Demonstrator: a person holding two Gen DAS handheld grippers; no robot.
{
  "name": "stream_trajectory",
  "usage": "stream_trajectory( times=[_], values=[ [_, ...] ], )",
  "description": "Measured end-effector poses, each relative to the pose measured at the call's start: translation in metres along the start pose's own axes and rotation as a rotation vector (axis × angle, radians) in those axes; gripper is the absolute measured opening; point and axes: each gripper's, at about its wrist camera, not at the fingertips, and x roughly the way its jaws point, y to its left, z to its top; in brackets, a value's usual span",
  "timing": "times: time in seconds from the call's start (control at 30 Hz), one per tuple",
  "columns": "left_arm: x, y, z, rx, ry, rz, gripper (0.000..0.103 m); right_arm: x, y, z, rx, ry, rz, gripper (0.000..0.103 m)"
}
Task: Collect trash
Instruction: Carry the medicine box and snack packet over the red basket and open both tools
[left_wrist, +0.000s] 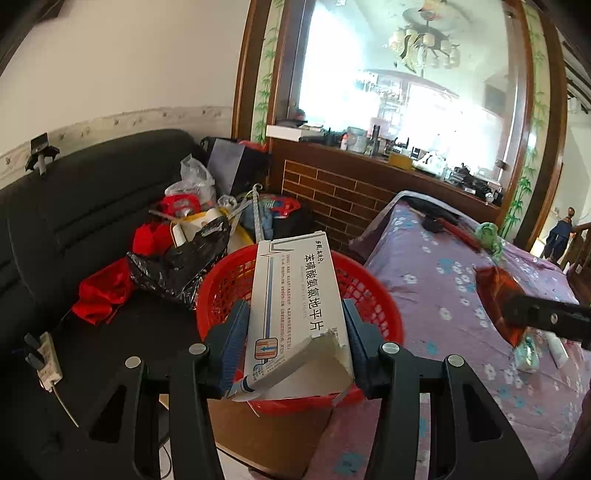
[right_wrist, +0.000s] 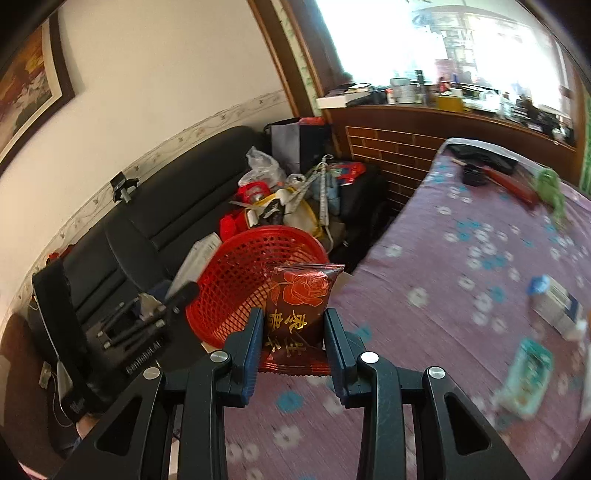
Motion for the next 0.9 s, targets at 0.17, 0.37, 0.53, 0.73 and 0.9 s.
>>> stream_trajectory(
  times=[0.17, 0.37, 0.53, 0.73, 0.9],
  values=[
    [0.015, 0.004, 0.004, 0.004, 0.019, 0.007, 0.048, 0.035, 0.012, 0.018, -0.002, 0.026, 0.015, 0.035],
    [0.028, 0.014, 0.013, -0.03, 0.023, 0.007, 0.057, 0.078, 0.013, 0.039, 0.02, 0.05, 0.018, 0.039],
    [0.025, 0.018, 0.015, -0.054, 0.023, -0.005, 0.064, 0.075, -0.001, 0.044, 0.06, 0.026, 0.027, 0.041],
    [0.009, -0.006, 0.007, -0.028, 0.018, -0.054, 0.069, 0.028, -0.023, 0.022, 0.042, -0.027, -0.008, 0.048],
    [-0.001, -0.05, -0.004, 0.026, 0.036, -0.135, 0.071, -0.013, -0.052, -0.011, 0.071, -0.044, -0.064, 0.049]
  ],
)
